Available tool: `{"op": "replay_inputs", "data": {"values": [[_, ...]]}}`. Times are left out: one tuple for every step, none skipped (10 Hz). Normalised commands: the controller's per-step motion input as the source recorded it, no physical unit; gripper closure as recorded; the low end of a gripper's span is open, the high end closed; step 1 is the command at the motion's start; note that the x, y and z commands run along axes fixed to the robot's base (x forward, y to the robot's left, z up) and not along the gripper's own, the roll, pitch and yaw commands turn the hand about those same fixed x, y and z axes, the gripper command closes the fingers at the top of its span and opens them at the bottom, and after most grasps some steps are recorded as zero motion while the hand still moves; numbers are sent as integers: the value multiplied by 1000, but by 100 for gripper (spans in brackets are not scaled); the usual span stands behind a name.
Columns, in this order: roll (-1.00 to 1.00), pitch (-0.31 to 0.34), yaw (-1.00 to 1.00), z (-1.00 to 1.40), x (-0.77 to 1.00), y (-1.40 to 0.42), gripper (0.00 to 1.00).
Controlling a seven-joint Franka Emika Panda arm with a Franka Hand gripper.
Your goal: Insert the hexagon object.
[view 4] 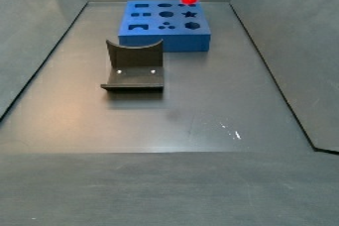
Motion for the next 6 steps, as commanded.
{"op": "replay_inputs", "data": {"values": [[-199, -257, -329, -417, -257, 360, 100], [-159, -301, -109, -417, -123, 260, 100], [-94, -221, -100, -363, -51, 174, 100], [-33, -164, -71, -331, -34, 137, 100], [-10, -104, 0, -251, -37, 83, 100], [0, 0, 0, -80, 0, 0, 100]]}}
